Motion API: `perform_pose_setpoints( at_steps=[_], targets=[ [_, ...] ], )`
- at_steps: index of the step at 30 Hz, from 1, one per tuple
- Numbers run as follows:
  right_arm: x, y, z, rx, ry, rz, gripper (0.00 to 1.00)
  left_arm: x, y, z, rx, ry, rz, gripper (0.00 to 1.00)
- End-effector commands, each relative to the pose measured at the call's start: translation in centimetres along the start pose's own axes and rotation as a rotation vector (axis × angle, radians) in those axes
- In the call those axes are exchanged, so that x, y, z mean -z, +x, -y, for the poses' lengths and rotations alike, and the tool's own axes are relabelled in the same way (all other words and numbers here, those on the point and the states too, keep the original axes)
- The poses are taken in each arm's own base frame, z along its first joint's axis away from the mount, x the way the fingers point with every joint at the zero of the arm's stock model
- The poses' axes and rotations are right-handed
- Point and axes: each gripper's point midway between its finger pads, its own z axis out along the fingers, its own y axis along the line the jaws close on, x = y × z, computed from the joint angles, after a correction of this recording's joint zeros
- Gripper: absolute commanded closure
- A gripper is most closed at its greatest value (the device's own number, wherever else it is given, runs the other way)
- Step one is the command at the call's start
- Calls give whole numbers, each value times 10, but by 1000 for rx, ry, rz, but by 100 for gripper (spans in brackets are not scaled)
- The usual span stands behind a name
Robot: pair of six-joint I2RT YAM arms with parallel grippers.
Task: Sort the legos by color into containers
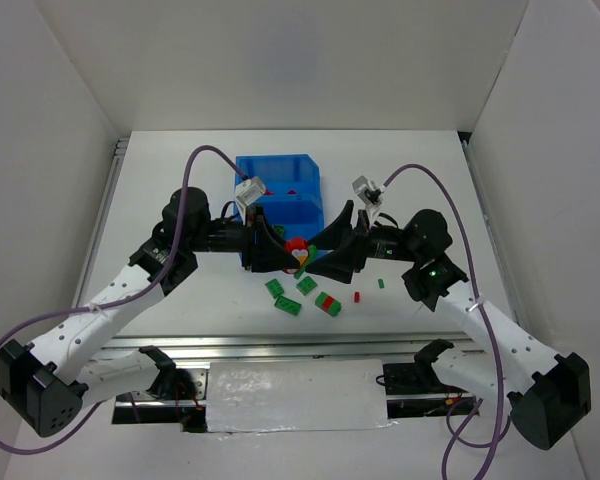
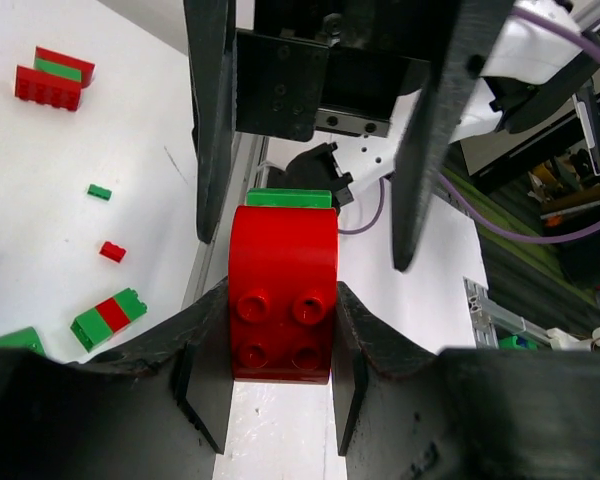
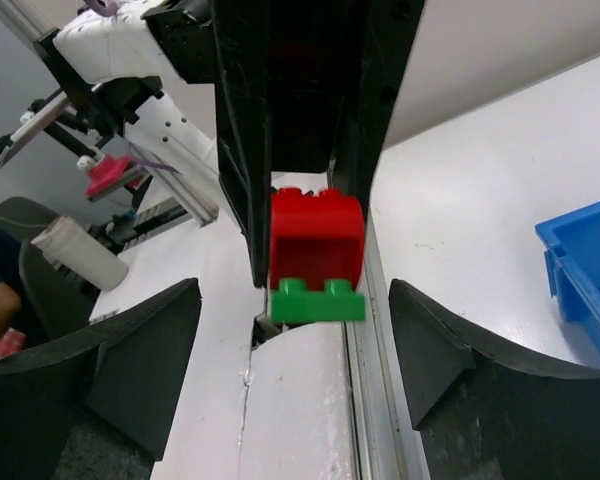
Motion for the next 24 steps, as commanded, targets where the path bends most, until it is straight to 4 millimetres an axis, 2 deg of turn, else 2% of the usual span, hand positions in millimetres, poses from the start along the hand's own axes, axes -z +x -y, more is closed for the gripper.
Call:
perform_pose_setpoints(
  at_steps=[1, 6, 14, 16, 18, 24],
  targets=[
    [9, -12, -20, 76, -84, 63, 18, 6, -26, 27, -113, 47, 69, 100],
    [9, -11, -22, 86, -99, 60, 44, 4, -29, 31, -106, 82, 72, 100],
    [9, -17, -21, 97, -79, 91, 48, 2, -30, 32, -93, 104, 66, 100],
    [10, -18, -20, 97, -74, 101, 64, 1, -30, 33, -93, 112, 67, 100],
    [9, -19, -18, 103, -67, 110, 100, 2, -30, 33, -94, 108, 70, 100],
    [19, -6, -7, 138, -37, 94, 100, 3, -39, 25, -96, 30, 97, 100]
  ],
)
